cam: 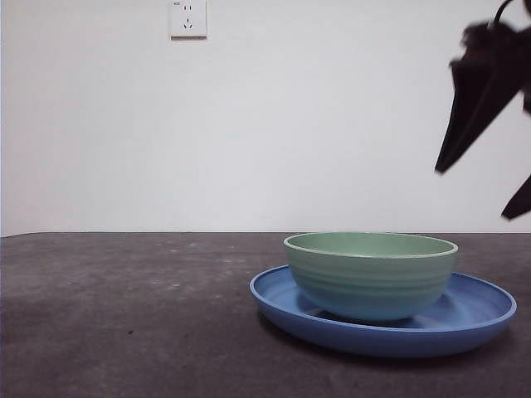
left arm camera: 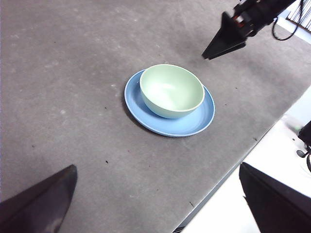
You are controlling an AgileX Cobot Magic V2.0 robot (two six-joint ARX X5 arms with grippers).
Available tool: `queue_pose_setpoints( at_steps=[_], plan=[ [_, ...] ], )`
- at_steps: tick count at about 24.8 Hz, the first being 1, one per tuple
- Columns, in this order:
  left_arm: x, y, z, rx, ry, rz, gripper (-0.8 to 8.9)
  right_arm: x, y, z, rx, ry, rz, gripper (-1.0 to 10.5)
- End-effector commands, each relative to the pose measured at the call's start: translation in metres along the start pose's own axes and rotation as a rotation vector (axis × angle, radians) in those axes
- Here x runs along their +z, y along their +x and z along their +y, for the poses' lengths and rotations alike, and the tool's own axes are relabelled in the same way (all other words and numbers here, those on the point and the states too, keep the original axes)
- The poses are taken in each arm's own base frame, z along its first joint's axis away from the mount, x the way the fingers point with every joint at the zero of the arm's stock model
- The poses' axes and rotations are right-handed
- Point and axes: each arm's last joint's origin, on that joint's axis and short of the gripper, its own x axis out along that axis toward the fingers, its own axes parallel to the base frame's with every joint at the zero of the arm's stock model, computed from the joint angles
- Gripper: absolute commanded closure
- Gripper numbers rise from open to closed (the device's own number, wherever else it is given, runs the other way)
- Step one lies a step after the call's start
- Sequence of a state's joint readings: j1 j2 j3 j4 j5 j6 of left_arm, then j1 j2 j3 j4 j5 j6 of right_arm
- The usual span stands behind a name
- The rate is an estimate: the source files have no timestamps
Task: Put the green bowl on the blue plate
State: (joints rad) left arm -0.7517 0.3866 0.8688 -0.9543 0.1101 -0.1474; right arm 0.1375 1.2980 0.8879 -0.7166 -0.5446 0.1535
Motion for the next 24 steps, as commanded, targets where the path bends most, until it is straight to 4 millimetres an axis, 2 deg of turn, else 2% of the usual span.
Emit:
queue_pose_setpoints(
  at_steps=[1, 11, 18, 24],
  plan=[
    [0.002, -0.001, -0.001, -0.01, 0.008, -0.008, 2.83, 0.008, 0.009, -0.005, -0.007, -0.013, 0.009, 5.8],
    [0.002, -0.001, -0.001, -0.01, 0.008, -0.008, 2.83, 0.017, 0.033, -0.031, -0.076, 0.045, 0.043, 6.5],
    [0.002, -0.001, -0.001, -0.01, 0.008, -0.008, 2.83, 0.015, 0.061, -0.05, -0.062, 0.056, 0.154, 7.0],
    [0.002, -0.001, -0.001, -0.01, 0.008, -0.008, 2.83, 0.016, 0.067, -0.053, -0.05, 0.048, 0.159, 8.4]
  ],
)
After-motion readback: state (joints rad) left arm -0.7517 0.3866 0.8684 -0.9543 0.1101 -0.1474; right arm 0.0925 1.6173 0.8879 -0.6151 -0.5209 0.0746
